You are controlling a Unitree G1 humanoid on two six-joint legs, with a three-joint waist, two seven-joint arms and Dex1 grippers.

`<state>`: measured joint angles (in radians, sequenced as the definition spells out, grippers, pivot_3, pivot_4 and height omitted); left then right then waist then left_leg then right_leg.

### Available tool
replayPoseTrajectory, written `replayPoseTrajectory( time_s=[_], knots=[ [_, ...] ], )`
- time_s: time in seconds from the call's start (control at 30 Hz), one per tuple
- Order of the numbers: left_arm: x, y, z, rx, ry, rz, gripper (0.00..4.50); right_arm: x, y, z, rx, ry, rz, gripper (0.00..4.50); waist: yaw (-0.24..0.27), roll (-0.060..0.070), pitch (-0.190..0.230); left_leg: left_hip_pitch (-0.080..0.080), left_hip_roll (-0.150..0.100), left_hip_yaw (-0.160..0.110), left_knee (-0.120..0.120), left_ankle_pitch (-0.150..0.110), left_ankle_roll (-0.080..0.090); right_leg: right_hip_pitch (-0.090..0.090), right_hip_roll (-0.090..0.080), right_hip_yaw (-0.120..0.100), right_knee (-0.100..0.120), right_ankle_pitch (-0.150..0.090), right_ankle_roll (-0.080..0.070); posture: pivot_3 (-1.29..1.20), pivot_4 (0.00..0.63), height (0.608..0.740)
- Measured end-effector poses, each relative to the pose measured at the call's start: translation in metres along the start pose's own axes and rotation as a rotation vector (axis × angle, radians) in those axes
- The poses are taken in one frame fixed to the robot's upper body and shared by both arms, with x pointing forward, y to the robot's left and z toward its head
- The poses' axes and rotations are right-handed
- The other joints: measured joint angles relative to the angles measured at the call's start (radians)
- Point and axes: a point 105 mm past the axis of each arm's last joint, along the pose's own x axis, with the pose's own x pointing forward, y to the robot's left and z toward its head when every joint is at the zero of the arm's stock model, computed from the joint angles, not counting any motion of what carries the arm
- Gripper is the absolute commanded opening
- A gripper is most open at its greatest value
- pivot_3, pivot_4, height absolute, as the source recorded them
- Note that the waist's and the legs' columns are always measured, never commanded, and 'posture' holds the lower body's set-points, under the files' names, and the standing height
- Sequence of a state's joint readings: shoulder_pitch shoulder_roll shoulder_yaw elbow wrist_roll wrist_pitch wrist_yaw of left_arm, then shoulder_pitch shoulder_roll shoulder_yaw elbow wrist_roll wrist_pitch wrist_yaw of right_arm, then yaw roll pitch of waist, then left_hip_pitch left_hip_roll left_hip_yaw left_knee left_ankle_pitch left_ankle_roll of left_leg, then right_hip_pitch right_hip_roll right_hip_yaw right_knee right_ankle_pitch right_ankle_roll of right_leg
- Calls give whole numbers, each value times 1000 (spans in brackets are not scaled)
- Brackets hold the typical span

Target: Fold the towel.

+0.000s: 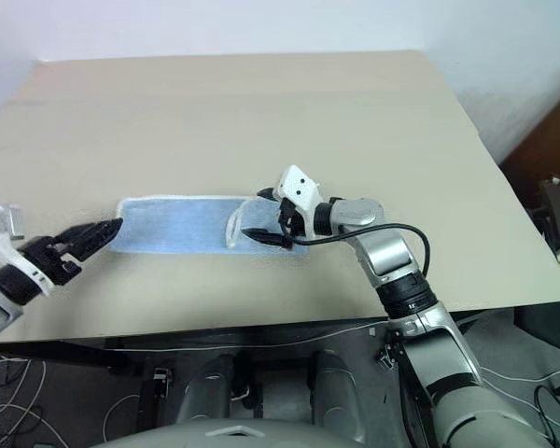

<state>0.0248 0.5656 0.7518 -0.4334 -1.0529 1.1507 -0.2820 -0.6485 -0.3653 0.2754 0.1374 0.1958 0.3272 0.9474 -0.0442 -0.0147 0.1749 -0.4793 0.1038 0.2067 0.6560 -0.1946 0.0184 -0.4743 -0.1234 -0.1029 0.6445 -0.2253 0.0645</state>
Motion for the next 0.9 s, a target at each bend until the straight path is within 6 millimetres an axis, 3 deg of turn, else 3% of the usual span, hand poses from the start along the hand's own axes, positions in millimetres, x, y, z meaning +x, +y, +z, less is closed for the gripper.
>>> replayPoseTrajectory(
  time_s=[0.17,0.57,0.9],
  knots=[
    [4,15,-10,-102,57,146,4452,-2,-2,-1,-15,16,8,4461,1,0,0,1,0,-3,3,0,-1,0,0,0,2,0,0,0,150,692],
    [34,21,-7,-379,40,189,4452,-2,-8,3,-30,13,-18,4461,0,0,0,0,0,-4,4,0,-1,1,1,0,2,0,-1,0,150,692],
    [35,23,-4,-456,45,225,4452,-4,-13,1,-55,38,-54,4461,1,0,0,0,0,-4,4,0,-1,1,1,0,2,0,-1,0,150,692]
  ],
)
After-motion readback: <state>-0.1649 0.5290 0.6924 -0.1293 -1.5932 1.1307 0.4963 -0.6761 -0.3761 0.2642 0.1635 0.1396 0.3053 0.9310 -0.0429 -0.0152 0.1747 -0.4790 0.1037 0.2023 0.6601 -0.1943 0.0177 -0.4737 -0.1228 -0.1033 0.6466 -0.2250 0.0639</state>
